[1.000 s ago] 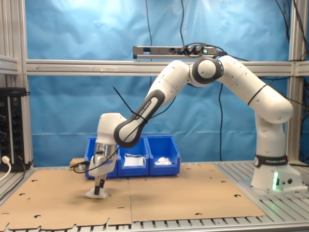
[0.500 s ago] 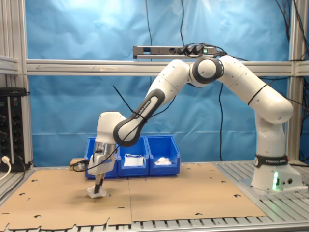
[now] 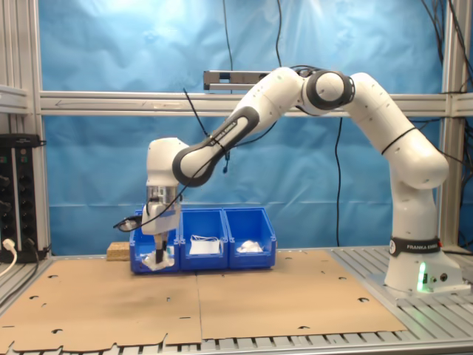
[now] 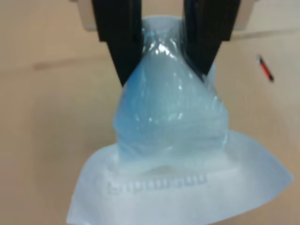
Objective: Pick and place sorting task of medical equipment.
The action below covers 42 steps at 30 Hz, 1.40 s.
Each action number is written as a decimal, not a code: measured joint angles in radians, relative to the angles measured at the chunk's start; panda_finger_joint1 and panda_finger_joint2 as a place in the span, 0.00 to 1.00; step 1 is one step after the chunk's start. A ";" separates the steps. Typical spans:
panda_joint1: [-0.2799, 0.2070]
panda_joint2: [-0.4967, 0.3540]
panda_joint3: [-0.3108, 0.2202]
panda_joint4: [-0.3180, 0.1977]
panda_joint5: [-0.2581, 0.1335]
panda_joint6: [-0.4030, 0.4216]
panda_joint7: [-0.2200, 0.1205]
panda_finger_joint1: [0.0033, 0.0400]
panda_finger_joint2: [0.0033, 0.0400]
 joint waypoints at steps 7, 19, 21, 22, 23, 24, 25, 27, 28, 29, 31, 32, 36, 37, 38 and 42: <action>0.000 -0.186 -0.035 -0.061 0.000 -0.171 0.000 0.08 0.08; -0.005 -0.577 -0.130 -0.347 0.000 -0.352 0.000 0.08 0.08; -0.011 -0.617 -0.142 -0.395 0.000 -0.358 0.000 0.08 0.08; -0.016 -0.635 -0.147 -0.418 0.000 -0.359 0.000 0.08 0.08; -0.021 -0.650 -0.153 -0.440 0.000 -0.359 0.000 0.08 0.08; -0.026 -0.665 -0.159 -0.462 0.000 -0.358 0.000 0.08 0.08; -0.033 -0.677 -0.165 -0.482 0.000 -0.357 0.000 0.08 0.08; -0.047 -0.698 -0.177 -0.520 0.000 -0.351 0.000 0.08 0.08; -0.063 -0.711 -0.192 -0.554 0.000 -0.339 0.000 0.08 0.08; -0.071 -0.716 -0.199 -0.569 0.000 -0.332 0.000 0.08 0.08; -0.086 -0.720 -0.215 -0.594 0.000 -0.316 0.000 0.08 0.08; -0.093 -0.721 -0.222 -0.604 0.000 -0.309 0.000 0.08 0.08; -0.118 -0.719 -0.254 -0.636 0.000 -0.279 0.000 0.08 0.08; -0.123 -0.719 -0.262 -0.641 0.000 -0.272 0.000 0.08 0.08; -0.128 -0.718 -0.270 -0.646 0.000 -0.266 0.000 0.08 0.08; -0.142 -0.710 -0.310 -0.655 0.000 -0.234 0.000 0.08 0.08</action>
